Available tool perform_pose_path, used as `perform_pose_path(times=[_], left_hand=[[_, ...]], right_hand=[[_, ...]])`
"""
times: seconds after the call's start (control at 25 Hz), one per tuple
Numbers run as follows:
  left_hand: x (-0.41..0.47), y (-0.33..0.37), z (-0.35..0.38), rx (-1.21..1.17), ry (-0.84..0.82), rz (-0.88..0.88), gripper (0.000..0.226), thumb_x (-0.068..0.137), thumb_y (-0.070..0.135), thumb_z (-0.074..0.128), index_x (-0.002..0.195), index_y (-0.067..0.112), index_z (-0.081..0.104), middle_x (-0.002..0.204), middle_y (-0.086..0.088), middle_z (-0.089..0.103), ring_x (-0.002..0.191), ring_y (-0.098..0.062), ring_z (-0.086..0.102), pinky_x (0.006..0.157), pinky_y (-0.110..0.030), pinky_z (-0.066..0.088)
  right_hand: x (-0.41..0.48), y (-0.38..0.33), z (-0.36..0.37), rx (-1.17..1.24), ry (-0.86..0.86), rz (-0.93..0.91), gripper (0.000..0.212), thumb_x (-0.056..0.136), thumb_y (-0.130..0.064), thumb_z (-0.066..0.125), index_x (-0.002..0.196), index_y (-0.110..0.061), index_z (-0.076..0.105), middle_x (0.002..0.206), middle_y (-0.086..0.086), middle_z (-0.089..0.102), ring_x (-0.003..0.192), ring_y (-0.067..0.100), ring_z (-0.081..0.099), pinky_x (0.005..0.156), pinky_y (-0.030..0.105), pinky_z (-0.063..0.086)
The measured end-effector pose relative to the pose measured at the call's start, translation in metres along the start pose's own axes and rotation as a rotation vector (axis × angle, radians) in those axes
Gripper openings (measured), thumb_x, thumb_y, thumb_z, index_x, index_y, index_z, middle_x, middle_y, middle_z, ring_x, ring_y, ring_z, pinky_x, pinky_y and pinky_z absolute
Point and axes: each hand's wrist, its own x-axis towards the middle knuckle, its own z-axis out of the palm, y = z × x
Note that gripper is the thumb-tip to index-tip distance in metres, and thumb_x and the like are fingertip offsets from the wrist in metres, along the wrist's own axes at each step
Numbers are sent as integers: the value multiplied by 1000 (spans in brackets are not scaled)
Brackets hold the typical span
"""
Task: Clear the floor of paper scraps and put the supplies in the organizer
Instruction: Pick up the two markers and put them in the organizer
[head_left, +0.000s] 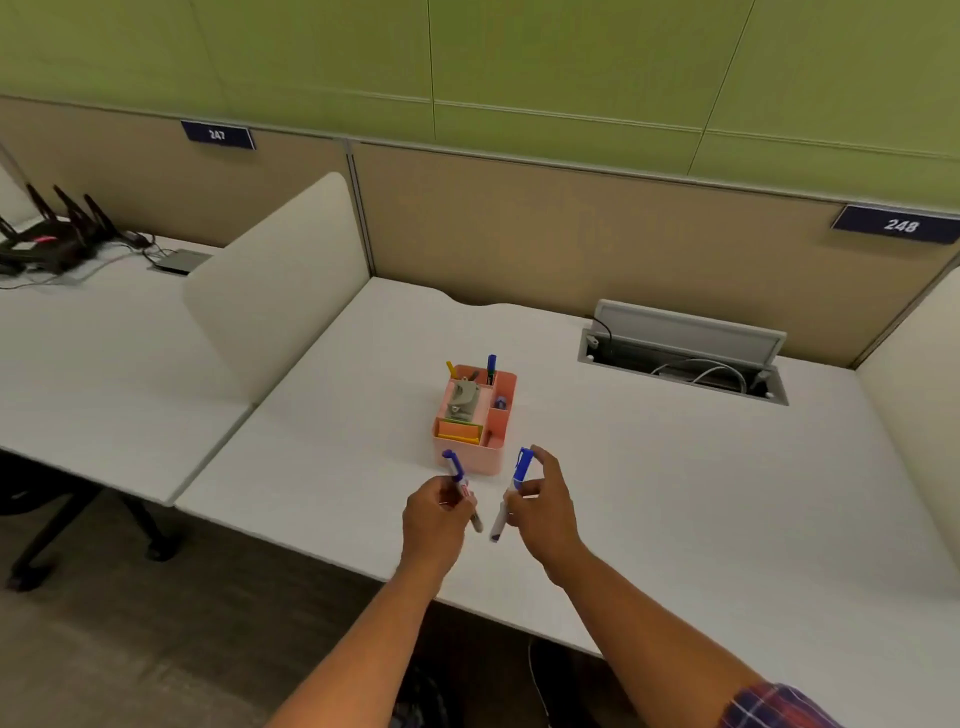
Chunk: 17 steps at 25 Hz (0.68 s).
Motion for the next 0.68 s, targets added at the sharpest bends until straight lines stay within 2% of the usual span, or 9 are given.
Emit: perform_pose_path(times=[0.12,0.2,0.28,0.36,0.44,0.56,0.68], left_hand=[[42,33,-4,29,13,106,27,94,16,74,118,24,63,111,1,74,101,-21,74,82,-26,61],[69,59,-6,44,36,161,49,92,13,74,134,26,53,115,-1,72,98,-24,75,70,-20,61],[96,84,-5,89,61,203,62,90,12,76,141,29,45,110,2,68,93,-24,74,62,-16,59],[129,108,2,131,92,250,56,90,13,76,134,29,46,107,1,68,89,-21,73,64,-17,60],[162,130,11,154,140,276,41,93,19,73,128,23,50,111,-1,69,94,-22,72,75,-25,62],[206,158,30,128,185,273,32,98,27,68,126,18,54,110,4,65,97,-20,68,86,-31,61],[239,171,49,107,176,282,24,99,28,69,118,17,60,106,0,69,95,-23,71,89,-34,61]], right_hand=[[47,-30,7,-1,-11,-82,75,96,-10,65,147,-50,28,107,-5,61,88,16,68,53,14,53],[80,-49,10,-45,-12,-166,71,97,-15,66,147,-49,28,111,-12,58,92,14,67,56,11,52],[115,-67,9,-53,-4,-215,67,97,-15,66,143,-50,31,113,-13,58,96,15,69,62,13,55],[154,-84,8,-45,43,-233,61,97,-18,66,137,-50,34,110,-9,60,87,13,70,63,15,57],[190,-98,6,-31,104,-244,54,99,-23,65,135,-49,35,109,-6,63,82,12,70,63,17,57],[237,-109,5,-50,153,-256,47,101,-26,61,136,-43,36,110,-3,66,85,16,70,66,13,52],[271,-106,8,-92,142,-257,40,102,-25,58,135,-37,39,113,1,70,88,18,71,78,28,62]])
